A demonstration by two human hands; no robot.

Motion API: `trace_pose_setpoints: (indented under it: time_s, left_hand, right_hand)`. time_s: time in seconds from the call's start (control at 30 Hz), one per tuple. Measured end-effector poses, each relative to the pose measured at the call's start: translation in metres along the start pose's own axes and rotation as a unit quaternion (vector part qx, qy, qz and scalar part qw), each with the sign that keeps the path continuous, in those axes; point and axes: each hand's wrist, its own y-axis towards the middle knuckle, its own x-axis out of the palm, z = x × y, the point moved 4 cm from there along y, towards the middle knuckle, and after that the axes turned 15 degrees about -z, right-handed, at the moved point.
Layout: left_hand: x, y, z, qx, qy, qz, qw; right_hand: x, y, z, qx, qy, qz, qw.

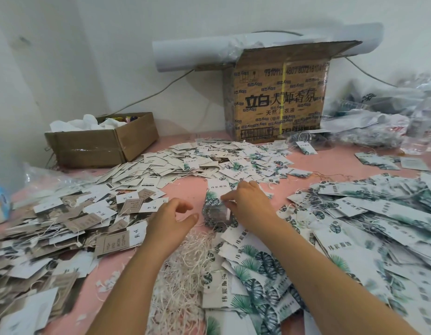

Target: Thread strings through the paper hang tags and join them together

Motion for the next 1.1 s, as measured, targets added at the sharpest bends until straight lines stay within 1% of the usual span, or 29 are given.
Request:
trace_pose_setpoints:
  time_s: [0.17,0.23,0.33,0.43,0.57,0.73,0.97,1.03,1.1]
  left_hand:
    - [0.006,-0.001,0.005,0.027,-0.011,-0.015,0.999]
    - [0.009,-0.002,0.007,0.033,0.008,-0.033,0.999]
    - [0.018,-0.003,0.010,0.040,0.087,-0.053,0.994]
    - [0.033,-0.005,0.013,0.053,0.180,-0.057,0.981]
    - [0.047,-0.001,0.007,0.061,0.259,-0.063,0.962]
    - [0.048,0.003,0.003,0.063,0.230,-0.053,0.970]
    - [0.045,0.002,0.005,0.065,0.206,-0.040,0.976]
    - [0.044,0.000,0.008,0.074,0.194,-0.042,0.977]
    - [0.044,-0.002,0.013,0.094,0.180,-0.048,0.978]
  right_hand:
    - [-0.002,-0.003,-0.004,-0.032,0.011,0.019,0.999]
    - [-0.003,-0.004,-0.005,-0.036,0.012,0.029,0.999]
    - [0.002,-0.003,-0.005,-0.011,0.005,0.010,1.000]
    - [0.007,-0.002,-0.006,0.018,0.013,-0.019,1.000]
    - [0.003,-0.001,-0.005,0.020,0.012,0.004,1.000]
    - [0.001,-0.002,-0.005,0.019,0.008,0.001,1.000]
    - [0.001,-0.002,-0.005,0.019,0.024,0.040,0.999]
    - [-0.002,-0.003,-0.005,-0.002,0.028,0.060,0.998]
    - [-0.010,-0.008,-0.007,-0.049,0.020,0.114,0.992]
